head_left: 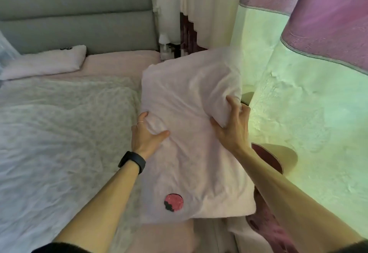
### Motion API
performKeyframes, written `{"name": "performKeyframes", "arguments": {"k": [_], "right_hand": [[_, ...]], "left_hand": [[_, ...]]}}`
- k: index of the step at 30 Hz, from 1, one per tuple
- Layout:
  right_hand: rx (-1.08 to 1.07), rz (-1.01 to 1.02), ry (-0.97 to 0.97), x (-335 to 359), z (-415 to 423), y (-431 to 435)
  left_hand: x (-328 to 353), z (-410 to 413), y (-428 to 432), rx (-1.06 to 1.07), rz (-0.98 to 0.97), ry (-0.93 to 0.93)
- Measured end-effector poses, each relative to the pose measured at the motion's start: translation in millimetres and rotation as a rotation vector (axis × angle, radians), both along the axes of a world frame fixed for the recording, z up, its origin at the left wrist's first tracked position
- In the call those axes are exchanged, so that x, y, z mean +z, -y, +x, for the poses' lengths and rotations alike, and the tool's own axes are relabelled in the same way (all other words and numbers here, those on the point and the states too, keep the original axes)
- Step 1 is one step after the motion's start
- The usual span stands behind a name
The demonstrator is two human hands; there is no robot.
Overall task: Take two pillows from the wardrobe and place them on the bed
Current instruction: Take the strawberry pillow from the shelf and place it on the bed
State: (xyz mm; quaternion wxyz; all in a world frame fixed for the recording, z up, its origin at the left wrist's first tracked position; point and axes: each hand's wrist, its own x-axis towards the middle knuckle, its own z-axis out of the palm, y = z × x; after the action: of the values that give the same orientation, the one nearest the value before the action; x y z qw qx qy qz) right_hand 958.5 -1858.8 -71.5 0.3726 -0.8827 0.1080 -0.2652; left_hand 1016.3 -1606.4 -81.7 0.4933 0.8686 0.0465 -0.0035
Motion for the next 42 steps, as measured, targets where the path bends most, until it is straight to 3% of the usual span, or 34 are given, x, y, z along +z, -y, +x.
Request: {"name": "performKeyframes", "arguments": {"k": [14, 30, 42], "right_hand": [[0.166, 0.079, -0.19, -42.9, 152.4, 20.8], [0.201, 0.141, -0.252, -50.4, 489.4, -12.3], [0.304, 0.131, -0.308, -72.7, 778.9, 6.7]], "left_hand": [[-23.5, 102.2, 6.0, 0.174, 0.12, -0.144], [-17.9, 421.8, -27.8, 0.188, 0.031, -0.183], [-38.6, 670.3, -6.3, 0.354, 0.091, -0.203]]}}
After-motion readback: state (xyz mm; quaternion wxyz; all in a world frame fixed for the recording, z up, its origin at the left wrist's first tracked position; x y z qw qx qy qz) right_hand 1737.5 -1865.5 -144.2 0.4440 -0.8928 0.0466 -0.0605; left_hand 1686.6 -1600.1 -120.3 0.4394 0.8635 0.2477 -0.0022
